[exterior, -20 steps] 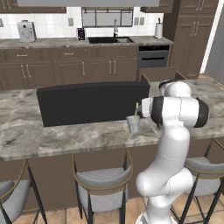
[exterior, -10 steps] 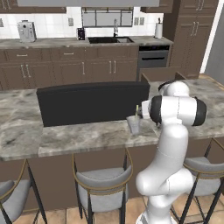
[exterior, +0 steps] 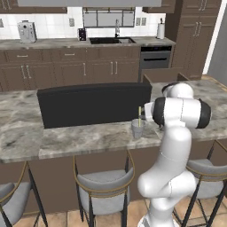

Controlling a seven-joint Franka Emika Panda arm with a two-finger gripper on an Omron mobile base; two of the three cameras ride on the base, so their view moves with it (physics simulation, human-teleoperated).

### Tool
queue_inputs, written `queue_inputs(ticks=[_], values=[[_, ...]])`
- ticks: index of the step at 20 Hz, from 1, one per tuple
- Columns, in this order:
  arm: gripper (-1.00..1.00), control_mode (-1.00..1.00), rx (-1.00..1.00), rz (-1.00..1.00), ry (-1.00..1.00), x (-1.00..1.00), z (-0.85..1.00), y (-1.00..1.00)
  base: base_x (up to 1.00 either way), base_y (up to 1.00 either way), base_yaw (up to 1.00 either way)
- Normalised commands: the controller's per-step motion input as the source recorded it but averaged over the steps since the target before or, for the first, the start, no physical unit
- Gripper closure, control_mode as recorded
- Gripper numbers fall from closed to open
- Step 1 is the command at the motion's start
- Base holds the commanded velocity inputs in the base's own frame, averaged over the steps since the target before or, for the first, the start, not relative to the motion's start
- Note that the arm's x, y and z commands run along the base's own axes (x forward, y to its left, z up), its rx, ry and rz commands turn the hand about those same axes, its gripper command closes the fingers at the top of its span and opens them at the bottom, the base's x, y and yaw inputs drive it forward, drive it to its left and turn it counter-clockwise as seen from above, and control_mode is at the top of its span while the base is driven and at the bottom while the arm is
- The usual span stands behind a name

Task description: Take a straw from the drawer in front and place it inside the glass cup on the dining counter.

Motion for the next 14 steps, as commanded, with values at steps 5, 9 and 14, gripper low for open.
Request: queue_inputs(ticks=[5, 9, 14], values=[[-1.00, -1.00, -0.02, 0.00, 0.00, -0.13, 0.11, 0.00, 0.00, 0.00, 0.00], [-1.00, -1.00, -0.06, -0.01, 0.00, -0.03, 0.06, 0.00, 0.00, 0.00, 0.00], [-1.00, -1.00, -0.12, -0.09, 0.06, 0.00, 0.00, 0.00, 0.00, 0.00, 0.00]])
